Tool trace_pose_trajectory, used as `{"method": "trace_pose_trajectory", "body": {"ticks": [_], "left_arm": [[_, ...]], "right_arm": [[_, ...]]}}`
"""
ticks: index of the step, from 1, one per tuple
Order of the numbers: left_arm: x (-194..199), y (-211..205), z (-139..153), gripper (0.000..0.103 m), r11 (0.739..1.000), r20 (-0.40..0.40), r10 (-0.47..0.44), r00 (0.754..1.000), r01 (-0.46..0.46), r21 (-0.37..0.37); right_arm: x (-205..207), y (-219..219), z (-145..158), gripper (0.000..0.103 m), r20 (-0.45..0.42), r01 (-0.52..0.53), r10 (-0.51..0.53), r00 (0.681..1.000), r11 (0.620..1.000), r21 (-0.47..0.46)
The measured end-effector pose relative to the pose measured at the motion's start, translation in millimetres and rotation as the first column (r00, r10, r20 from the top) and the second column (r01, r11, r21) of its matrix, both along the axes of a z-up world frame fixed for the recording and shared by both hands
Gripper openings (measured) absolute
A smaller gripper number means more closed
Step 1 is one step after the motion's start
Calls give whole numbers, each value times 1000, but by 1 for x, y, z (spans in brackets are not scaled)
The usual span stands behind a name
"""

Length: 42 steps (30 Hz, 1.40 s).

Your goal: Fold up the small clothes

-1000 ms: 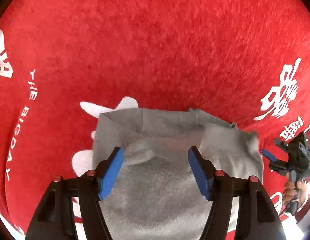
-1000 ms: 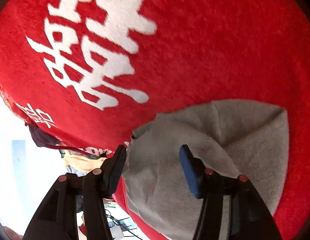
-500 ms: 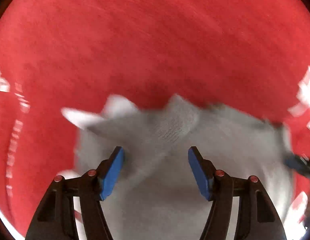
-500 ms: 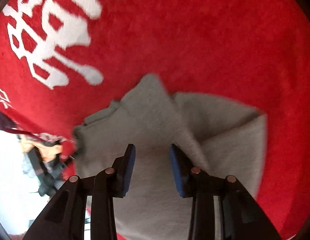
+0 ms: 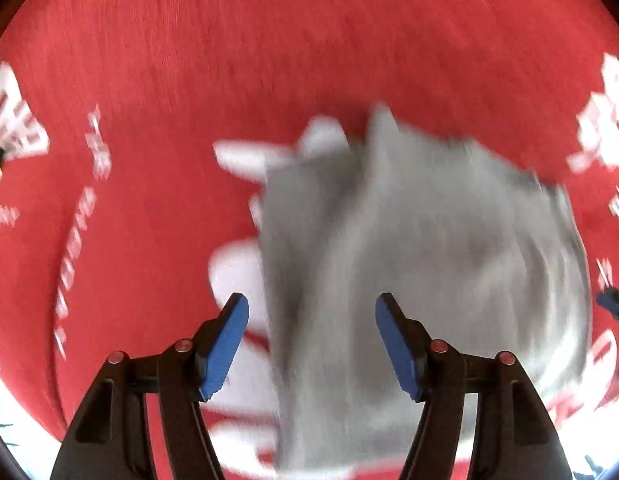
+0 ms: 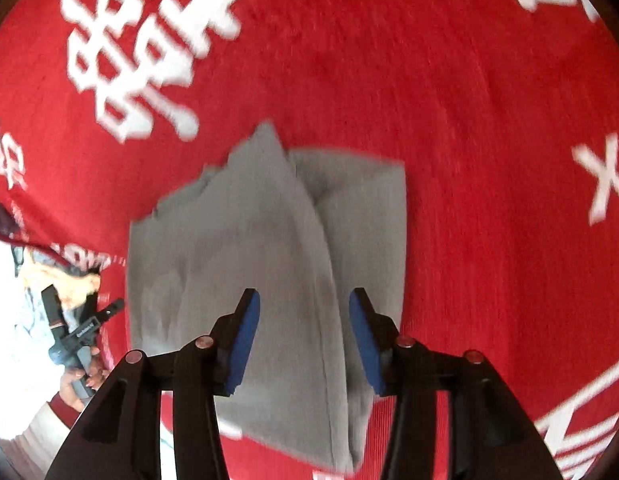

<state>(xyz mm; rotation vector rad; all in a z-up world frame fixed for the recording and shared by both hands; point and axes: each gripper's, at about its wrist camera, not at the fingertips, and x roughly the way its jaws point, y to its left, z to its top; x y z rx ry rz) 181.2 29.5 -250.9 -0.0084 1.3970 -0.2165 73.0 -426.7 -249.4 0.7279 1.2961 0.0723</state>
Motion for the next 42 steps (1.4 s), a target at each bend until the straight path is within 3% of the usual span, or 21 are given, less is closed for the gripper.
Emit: {"method": "trace_pose_trajectory", "body": {"ticks": [5,9,10,11,12,13,14,17,21,26,27,29,30,34,38,42], "left_arm": [[-49,6,-18,67,997,-88,-30,996,24,-69],[-59,12,-26,64,996,-96,-36,995,28,-85],[-60,14,-28,55,996,-96,-35,995,27,-87],[-58,16,-28,42,996,-97,-36,995,27,-88],[-57,18,-28,31,995,-96,-39,995,30,-96],[-55,20,-28,11,993,-105,-48,993,36,-111],[-50,22,-26,8,992,-102,-54,993,42,-121],[-59,25,-19,8,993,-77,-76,994,68,-101],[-69,31,-27,7,996,-87,-50,995,43,-82],[-76,32,-10,10,999,-59,-7,998,5,-35],[-76,31,-8,16,1000,-57,-4,998,4,-15],[-79,27,2,47,1000,-36,0,999,1,26],[-80,25,6,53,1000,-26,3,1000,-3,29],[-77,16,25,55,1000,-5,19,1000,-19,2],[-44,-15,32,55,1000,63,0,998,1,-14],[-1,-45,20,55,1000,99,-1,995,3,-20]], "right_arm": [[-47,25,-13,50,-70,-50,50,996,999,6],[-67,36,-28,50,-116,-60,64,991,997,38],[-69,37,-31,50,-118,-65,69,991,997,36],[-68,39,-29,40,-108,-72,74,991,997,25],[-66,40,-27,6,-101,-84,87,991,996,30],[-63,42,-24,6,-106,-101,104,989,994,28],[-62,44,-19,6,-104,-116,117,988,993,21],[-68,44,-1,5,-84,-190,186,979,981,-44],[-88,33,-24,5,-166,-148,137,976,987,-54],[-89,35,-20,7,-162,-143,127,979,986,-85],[-88,36,-19,8,-170,-138,120,978,986,-94],[-87,39,-15,10,-181,-131,108,978,984,-117],[-88,39,-11,11,-181,-125,101,978,984,-124],[-89,41,10,17,-159,-121,93,983,978,-172],[-66,48,35,18,-46,-120,113,993,972,-203],[-20,56,25,18,-7,-132,133,991,968,-212]]}}
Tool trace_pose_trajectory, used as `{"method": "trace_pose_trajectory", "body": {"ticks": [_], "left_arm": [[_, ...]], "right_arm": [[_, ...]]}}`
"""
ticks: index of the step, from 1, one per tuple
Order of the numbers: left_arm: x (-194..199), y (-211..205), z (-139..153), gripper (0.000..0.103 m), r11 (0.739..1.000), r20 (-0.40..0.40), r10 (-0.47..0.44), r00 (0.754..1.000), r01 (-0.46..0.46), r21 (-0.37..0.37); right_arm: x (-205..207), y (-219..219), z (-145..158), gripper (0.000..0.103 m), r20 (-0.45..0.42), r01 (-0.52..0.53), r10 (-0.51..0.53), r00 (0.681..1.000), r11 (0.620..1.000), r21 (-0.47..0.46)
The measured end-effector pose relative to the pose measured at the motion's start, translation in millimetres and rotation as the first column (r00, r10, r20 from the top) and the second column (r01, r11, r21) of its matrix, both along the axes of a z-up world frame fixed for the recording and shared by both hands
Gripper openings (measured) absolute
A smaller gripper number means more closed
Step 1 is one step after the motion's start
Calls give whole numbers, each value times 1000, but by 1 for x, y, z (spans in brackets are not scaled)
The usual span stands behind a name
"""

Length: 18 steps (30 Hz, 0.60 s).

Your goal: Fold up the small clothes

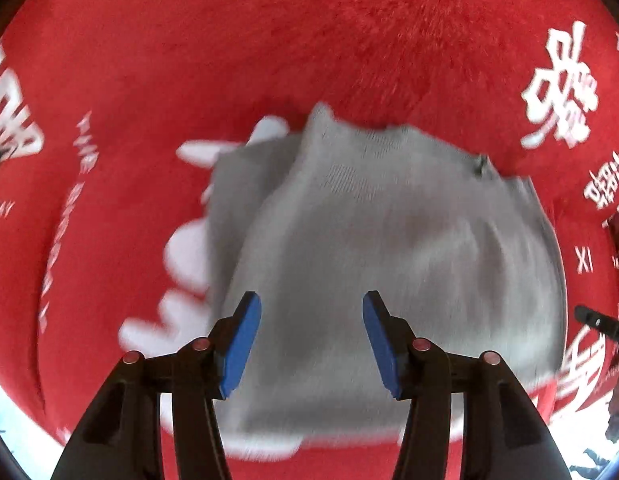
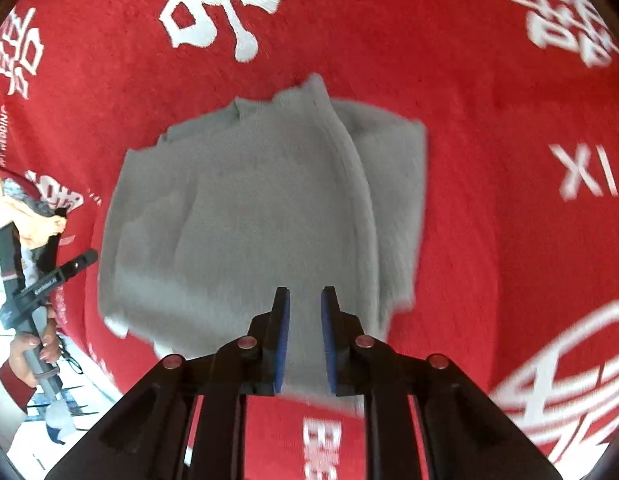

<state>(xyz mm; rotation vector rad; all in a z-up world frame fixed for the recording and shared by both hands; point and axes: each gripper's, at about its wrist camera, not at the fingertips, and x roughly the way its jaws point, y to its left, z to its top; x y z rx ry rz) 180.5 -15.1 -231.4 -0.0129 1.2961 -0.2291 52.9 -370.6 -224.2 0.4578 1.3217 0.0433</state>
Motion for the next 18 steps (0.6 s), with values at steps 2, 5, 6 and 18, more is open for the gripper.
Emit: {"method": "trace_pose_trajectory", "body": {"ticks": [2,5,6,18], "left_arm": [[25,-14,-12,55,1000,16,16,1000,-16,15],[50,-24,-30,55,996,17,54,998,-55,68],[58,-23,-38,55,994,8,73,997,-74,83],[25,-14,-1,55,998,-47,40,998,-38,42]], "right_arm": [[21,4,-10,18,10,-4,4,1000,1000,14],[46,5,-24,18,10,-14,14,1000,1000,17],[51,4,-30,18,-3,-18,18,1000,1000,15],[20,-33,-20,52,-7,76,-75,997,992,106]]}}
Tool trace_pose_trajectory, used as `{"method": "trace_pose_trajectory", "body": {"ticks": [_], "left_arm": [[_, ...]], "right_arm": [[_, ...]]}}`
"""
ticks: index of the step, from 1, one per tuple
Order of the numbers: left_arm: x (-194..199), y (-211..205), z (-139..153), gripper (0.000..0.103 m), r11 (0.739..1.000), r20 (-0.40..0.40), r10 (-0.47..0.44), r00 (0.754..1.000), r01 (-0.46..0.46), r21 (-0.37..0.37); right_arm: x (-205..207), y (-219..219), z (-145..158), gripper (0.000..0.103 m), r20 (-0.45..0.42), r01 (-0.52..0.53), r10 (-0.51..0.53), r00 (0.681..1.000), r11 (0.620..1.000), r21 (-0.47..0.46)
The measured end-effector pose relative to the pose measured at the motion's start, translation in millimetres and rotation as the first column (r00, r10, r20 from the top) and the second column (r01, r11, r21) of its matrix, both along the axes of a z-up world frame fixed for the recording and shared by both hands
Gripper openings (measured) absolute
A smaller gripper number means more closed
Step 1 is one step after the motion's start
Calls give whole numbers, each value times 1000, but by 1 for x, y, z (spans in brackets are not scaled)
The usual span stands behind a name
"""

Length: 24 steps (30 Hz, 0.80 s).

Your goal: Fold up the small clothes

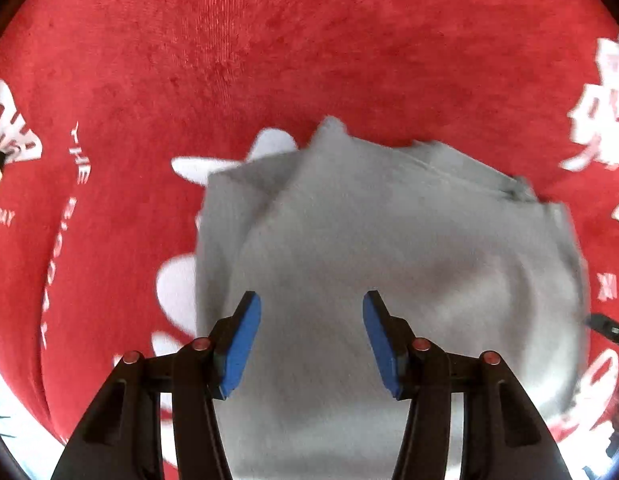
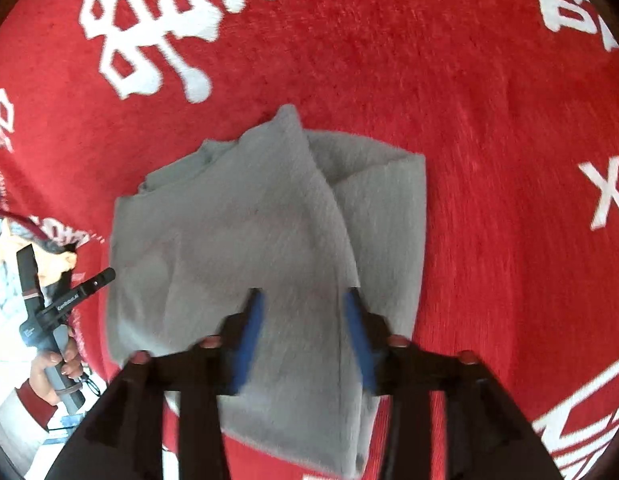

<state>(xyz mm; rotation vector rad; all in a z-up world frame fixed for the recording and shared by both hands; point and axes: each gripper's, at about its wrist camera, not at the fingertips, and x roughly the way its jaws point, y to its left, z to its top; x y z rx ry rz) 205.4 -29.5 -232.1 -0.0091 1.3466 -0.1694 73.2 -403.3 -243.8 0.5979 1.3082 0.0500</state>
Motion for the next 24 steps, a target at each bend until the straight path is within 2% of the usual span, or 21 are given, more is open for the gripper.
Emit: {"method": "trace_pose_trajectory", "body": {"ticks": [2,4,7,12,13,14,15,16,19,20,21,22,24], "left_arm": [[-19,-2,19,55,999,2,-12,1000,12,-45],[-33,-8,34,55,997,-3,-26,1000,26,-73],[-55,-18,63,55,986,-25,-57,998,53,-159],[-79,-29,96,55,969,-37,-171,985,161,-189],[-82,-31,102,58,966,-38,-191,981,181,-187],[-86,-34,108,71,963,-33,-215,976,206,-172],[-90,-35,114,77,962,-25,-234,972,228,-147],[-94,-37,122,79,958,-18,-263,965,258,-126],[-101,-34,142,82,941,-4,-316,949,313,-130],[-103,-33,148,99,934,-8,-341,940,337,-121],[-104,-32,151,103,930,-10,-354,935,351,-108],[-108,-31,157,103,924,-1,-373,928,372,-84],[-111,-27,165,103,917,1,-392,920,391,-83]], "right_arm": [[-12,5,9,53,-10,3,-2,1000,1000,11],[-22,12,17,57,-15,14,-14,1000,1000,25],[-38,26,35,65,-16,38,-37,999,998,47],[-62,52,69,74,-10,75,-75,997,997,35],[-66,57,76,74,-6,86,-86,996,996,29],[-70,62,83,75,-3,99,-99,995,995,22],[-76,66,92,80,1,115,-115,993,993,21],[-82,71,99,81,6,130,-130,991,991,20],[-94,86,120,82,32,167,-167,985,986,8],[-97,93,126,83,40,179,-179,983,984,-6],[-103,98,134,87,50,194,-193,980,981,-21],[-106,102,139,87,54,203,-201,978,979,-33],[-114,115,152,87,59,217,-213,975,974,-71]]}}
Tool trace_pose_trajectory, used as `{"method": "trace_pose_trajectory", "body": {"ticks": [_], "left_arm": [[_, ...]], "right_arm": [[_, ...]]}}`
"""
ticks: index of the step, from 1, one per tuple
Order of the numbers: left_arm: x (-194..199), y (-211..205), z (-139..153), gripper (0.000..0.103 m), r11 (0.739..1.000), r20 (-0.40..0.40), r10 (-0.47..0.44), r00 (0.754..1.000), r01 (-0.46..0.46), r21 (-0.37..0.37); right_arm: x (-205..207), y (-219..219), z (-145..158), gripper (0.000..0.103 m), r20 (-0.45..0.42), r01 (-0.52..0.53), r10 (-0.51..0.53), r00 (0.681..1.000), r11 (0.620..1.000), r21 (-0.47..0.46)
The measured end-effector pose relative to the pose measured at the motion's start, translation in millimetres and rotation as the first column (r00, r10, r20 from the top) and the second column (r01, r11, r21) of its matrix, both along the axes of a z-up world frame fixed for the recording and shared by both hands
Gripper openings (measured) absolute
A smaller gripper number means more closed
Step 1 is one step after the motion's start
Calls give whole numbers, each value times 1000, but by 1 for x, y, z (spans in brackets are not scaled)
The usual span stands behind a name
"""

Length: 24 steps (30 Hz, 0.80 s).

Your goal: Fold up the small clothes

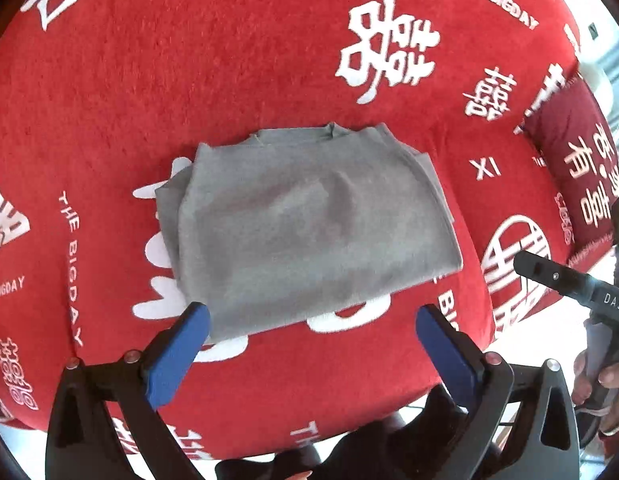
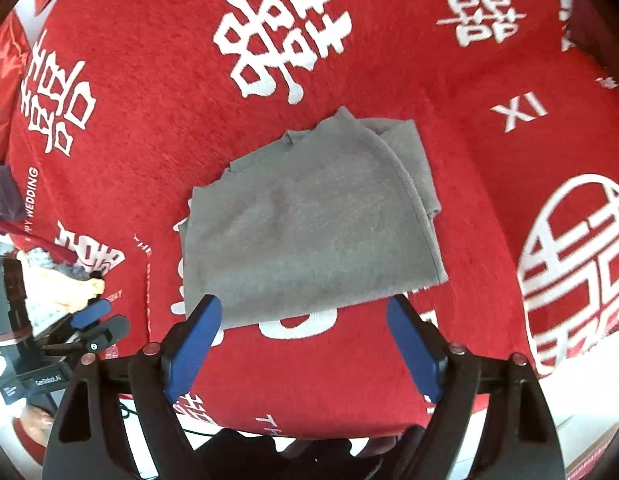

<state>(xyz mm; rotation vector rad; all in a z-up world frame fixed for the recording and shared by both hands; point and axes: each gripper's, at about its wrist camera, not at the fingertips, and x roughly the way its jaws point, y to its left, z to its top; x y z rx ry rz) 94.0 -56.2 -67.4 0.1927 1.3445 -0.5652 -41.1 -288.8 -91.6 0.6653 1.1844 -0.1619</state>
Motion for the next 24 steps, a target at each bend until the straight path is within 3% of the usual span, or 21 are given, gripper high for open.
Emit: {"method": "trace_pose_trajectory", "body": {"ticks": [5,8,11,16,19,24], "left_arm": [[-9,11,16,103,999,40,-11,999,10,32],[-13,14,18,103,999,27,-24,999,23,42],[-19,14,18,103,998,-1,-66,998,66,25],[-29,10,26,103,995,-11,-100,995,100,-14],[-29,6,29,103,994,-24,-106,994,105,-37],[-30,0,32,103,990,-39,-130,991,127,-58]], "right_arm": [[-10,23,23,87,-36,5,-9,999,995,-97],[-17,24,35,87,-8,47,-48,999,998,-44],[-16,24,34,87,-65,50,-50,997,999,0],[-25,28,50,88,15,67,-67,998,998,5],[-28,27,55,101,45,89,-90,995,996,27],[-28,33,63,103,70,76,-76,995,997,-3]]}}
